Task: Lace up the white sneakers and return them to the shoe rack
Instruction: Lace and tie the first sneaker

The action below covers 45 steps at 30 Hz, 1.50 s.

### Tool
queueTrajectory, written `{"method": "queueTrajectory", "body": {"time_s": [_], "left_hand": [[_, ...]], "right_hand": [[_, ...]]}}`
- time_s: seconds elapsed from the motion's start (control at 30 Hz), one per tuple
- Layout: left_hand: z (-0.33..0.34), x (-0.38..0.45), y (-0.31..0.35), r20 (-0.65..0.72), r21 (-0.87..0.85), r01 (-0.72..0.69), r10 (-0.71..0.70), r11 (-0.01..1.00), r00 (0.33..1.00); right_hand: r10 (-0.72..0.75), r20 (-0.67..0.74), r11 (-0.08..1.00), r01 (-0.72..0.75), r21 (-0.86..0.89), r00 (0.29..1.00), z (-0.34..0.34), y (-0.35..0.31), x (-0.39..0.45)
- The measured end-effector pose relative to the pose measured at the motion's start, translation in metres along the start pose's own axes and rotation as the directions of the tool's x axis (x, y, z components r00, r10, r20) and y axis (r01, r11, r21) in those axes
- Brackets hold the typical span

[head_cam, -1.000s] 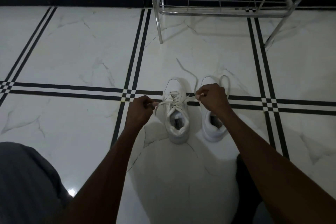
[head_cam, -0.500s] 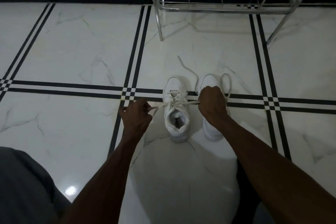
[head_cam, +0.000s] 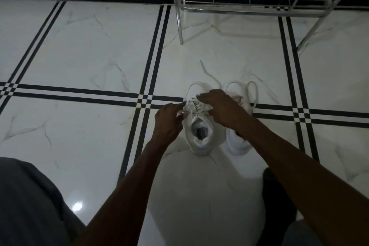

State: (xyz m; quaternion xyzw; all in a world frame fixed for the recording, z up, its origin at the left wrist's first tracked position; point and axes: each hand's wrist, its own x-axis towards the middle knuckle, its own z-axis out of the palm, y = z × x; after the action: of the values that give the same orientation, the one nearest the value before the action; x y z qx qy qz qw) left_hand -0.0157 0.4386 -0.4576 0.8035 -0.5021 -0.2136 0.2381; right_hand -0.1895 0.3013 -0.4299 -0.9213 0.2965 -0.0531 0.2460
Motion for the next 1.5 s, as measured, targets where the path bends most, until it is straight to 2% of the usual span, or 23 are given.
{"method": "queueTrajectory", "body": {"time_s": [0.07, 0.13, 0.27, 0.37, 0.43, 0.53, 0.63, 0.8, 0.87, 0.93, 1.03, 1.17, 1.23, 1.3, 1.43, 1.5], "left_hand": [[0.009, -0.002, -0.002, 0.032, -0.007, 0.065, -0.065, 0.998, 0.997], [0.013, -0.002, -0.005, 0.005, 0.005, 0.114, -0.115, 0.993, 0.993], [0.009, -0.002, 0.000, -0.063, 0.131, 0.109, -0.101, 0.985, 0.993], [0.003, -0.008, 0.009, -0.112, 0.381, 0.036, 0.007, 0.924, 0.994], [0.000, -0.010, 0.007, -0.117, 0.513, -0.039, 0.115, 0.858, 0.986], [-0.003, -0.009, 0.003, -0.098, 0.573, -0.113, 0.205, 0.811, 0.974], [-0.003, -0.008, 0.003, -0.087, 0.561, -0.106, 0.186, 0.821, 0.979], [0.002, -0.009, 0.002, -0.063, 0.352, -0.008, 0.032, 0.936, 0.998], [0.003, -0.010, 0.008, -0.041, 0.177, 0.097, -0.091, 0.979, 0.995], [0.007, -0.008, 0.011, 0.001, 0.024, 0.224, -0.224, 0.974, 0.975], [0.011, -0.006, 0.010, 0.070, -0.261, 0.323, -0.316, 0.910, 0.946], [-0.001, -0.007, 0.008, 0.208, -0.537, 0.441, -0.394, 0.719, 0.895], [-0.009, -0.006, 0.009, 0.284, -0.595, 0.483, -0.394, 0.642, 0.874], [-0.018, -0.005, 0.010, 0.317, -0.613, 0.504, -0.396, 0.608, 0.862], [-0.035, 0.000, 0.008, 0.304, -0.639, 0.514, -0.426, 0.572, 0.852], [-0.044, 0.005, 0.002, 0.279, -0.624, 0.514, -0.446, 0.589, 0.850]], "right_hand": [[-0.004, 0.081, 1.000, 0.003, 0.008, 0.997, 0.005, -0.002, 0.001], [0.049, 0.131, 0.995, -0.038, -0.088, 0.990, 0.006, 0.000, -0.002], [0.130, 0.048, 0.990, -0.127, -0.057, 0.990, 0.010, 0.003, -0.012], [0.104, 0.014, 0.960, -0.097, -0.264, 0.994, 0.012, -0.015, -0.018], [0.081, -0.043, 0.945, -0.090, -0.315, 0.996, 0.009, -0.027, -0.023], [0.094, -0.094, 0.935, -0.120, -0.333, 0.991, 0.012, -0.027, -0.026], [0.175, -0.093, 0.930, -0.195, -0.310, 0.980, 0.023, -0.022, -0.022], [0.268, -0.102, 0.944, -0.282, -0.172, 0.958, 0.029, -0.022, -0.017], [0.318, -0.087, 0.934, -0.328, -0.145, 0.944, 0.031, -0.019, -0.015], [0.336, -0.082, 0.939, -0.340, -0.043, 0.938, 0.037, -0.015, -0.013], [0.391, -0.041, 0.917, -0.386, 0.098, 0.920, 0.034, -0.016, -0.007], [0.495, 0.100, 0.831, -0.504, 0.236, 0.863, 0.026, -0.026, 0.005], [0.536, 0.132, 0.785, -0.550, 0.285, 0.834, 0.024, -0.029, 0.009], [0.554, 0.148, 0.747, -0.567, 0.345, 0.820, 0.022, -0.034, 0.013], [0.548, 0.252, 0.618, -0.589, 0.521, 0.798, 0.025, -0.054, 0.019], [0.525, 0.256, 0.590, -0.564, 0.578, 0.812, 0.032, -0.062, 0.020]]}}
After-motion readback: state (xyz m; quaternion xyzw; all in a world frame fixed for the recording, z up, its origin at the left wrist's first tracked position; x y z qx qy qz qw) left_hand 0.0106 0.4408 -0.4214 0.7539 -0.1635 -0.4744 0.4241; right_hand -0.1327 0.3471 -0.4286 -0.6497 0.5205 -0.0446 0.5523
